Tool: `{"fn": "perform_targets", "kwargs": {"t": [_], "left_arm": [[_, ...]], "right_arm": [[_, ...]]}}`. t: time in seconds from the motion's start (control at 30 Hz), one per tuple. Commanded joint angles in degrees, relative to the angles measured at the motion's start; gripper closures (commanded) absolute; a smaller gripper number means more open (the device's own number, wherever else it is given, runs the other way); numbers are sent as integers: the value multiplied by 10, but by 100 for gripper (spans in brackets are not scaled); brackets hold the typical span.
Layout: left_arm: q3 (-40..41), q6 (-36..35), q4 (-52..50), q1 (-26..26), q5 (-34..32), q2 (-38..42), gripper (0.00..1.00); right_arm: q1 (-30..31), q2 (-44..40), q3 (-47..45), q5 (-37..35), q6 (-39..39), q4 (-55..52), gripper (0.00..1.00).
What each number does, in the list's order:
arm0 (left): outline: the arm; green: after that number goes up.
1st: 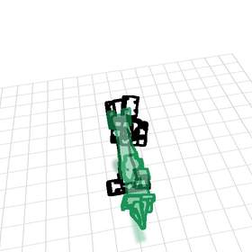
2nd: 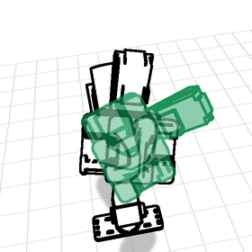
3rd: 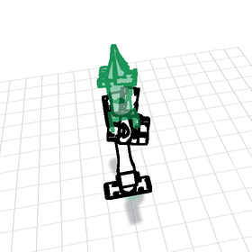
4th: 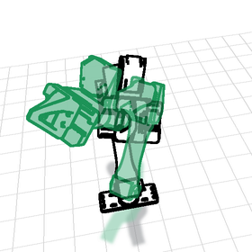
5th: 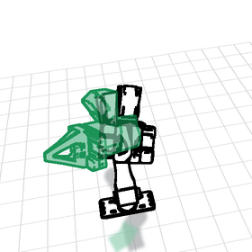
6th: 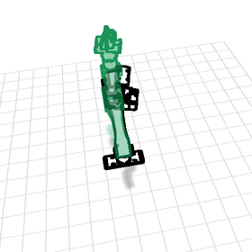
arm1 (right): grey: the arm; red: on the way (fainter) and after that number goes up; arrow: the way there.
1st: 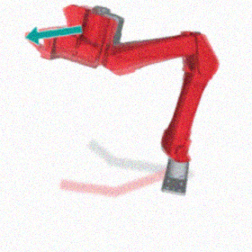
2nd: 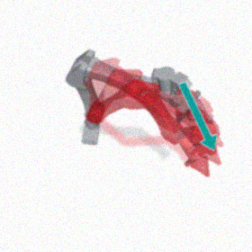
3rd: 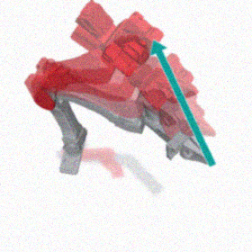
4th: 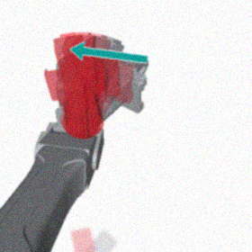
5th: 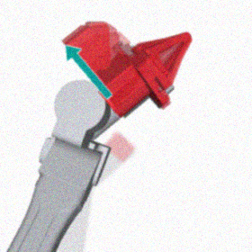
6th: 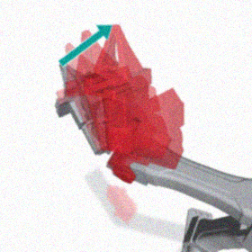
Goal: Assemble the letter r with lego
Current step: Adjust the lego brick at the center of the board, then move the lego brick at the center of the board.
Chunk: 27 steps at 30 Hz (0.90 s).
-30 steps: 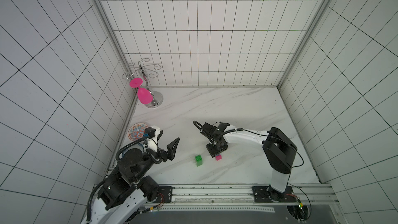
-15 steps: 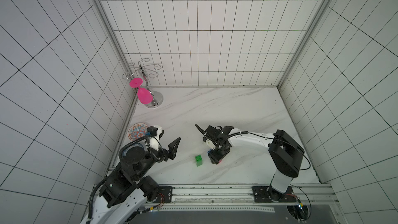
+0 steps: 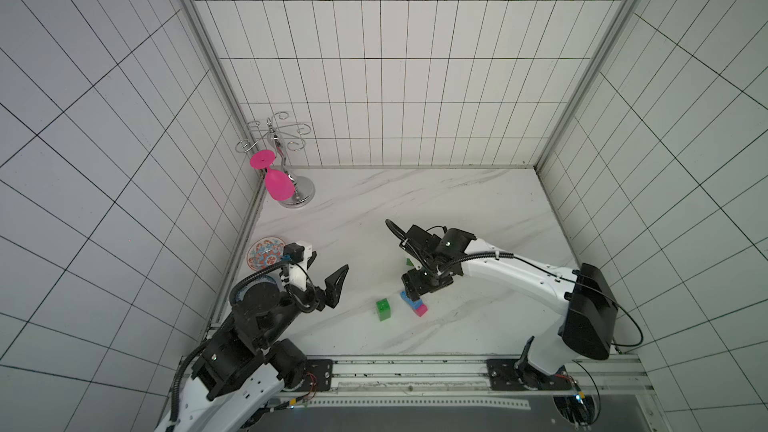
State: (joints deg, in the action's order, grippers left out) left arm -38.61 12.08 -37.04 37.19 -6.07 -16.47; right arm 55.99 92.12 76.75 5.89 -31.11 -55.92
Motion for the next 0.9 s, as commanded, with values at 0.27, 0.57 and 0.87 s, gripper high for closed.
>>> {"fn": "perform_targets", "kwargs": {"t": [0.27,0.57,0.87], "left_arm": [[-1,23,-2,1,-84,71,5],[-2,23,-3,2,-72,55,5],[0,23,-3,1,-76,58,5]], "right_arm": [[101,126,163,-21,-92,-45,15],[116,208,223,-49,-93,-73,18],[117,256,235,-30,-57,-71,31]]}}
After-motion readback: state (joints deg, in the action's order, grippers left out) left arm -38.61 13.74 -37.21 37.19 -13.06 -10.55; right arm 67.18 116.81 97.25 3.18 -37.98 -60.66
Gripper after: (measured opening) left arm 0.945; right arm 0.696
